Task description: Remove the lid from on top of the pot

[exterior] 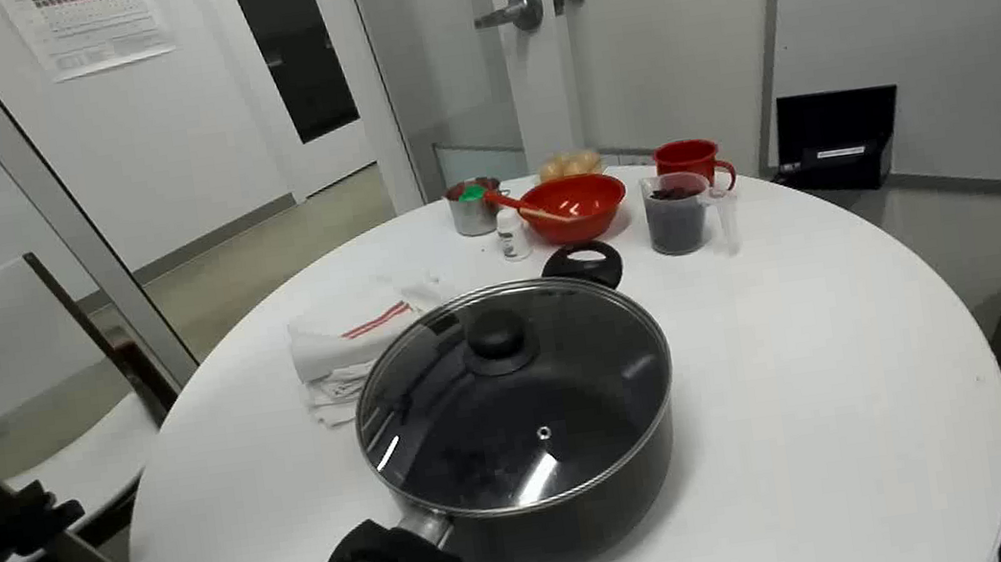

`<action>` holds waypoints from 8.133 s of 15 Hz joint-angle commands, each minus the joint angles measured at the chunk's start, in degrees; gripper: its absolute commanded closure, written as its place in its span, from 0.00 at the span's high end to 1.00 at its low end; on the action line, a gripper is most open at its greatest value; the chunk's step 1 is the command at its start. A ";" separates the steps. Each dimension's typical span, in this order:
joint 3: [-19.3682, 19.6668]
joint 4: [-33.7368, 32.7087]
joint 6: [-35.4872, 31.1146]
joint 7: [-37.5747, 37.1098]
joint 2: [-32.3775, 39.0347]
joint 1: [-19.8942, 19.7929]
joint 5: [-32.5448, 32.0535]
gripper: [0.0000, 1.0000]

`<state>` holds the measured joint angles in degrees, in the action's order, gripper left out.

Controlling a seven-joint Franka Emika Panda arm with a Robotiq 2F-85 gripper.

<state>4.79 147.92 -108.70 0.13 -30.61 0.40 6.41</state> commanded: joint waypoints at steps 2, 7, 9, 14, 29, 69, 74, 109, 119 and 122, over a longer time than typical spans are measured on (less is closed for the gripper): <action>-0.80 -0.08 0.14 0.38 0.07 -0.89 0.38 1.00; -0.80 -0.08 0.13 0.38 0.08 -0.89 0.38 1.00; -0.69 -0.72 -0.59 0.39 1.55 -0.99 0.40 1.00; 0.18 -3.40 -4.11 -0.78 8.45 -2.57 0.99 1.00; 1.01 -22.72 -13.78 -20.13 43.10 -6.24 1.06 1.00; 5.76 -37.82 -27.14 -37.61 72.04 -8.41 12.10 0.59; 5.71 -37.89 -27.59 -37.52 71.54 -8.36 12.22 0.30; 4.91 -36.15 -24.15 -37.02 58.42 7.23 -12.57 0.25; -1.45 -41.78 -22.40 -24.68 63.01 9.16 -14.16 0.25; -3.27 -42.36 -23.25 -19.52 65.17 9.24 -14.02 0.25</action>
<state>2.77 107.97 -132.84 -24.50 32.63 9.51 -7.10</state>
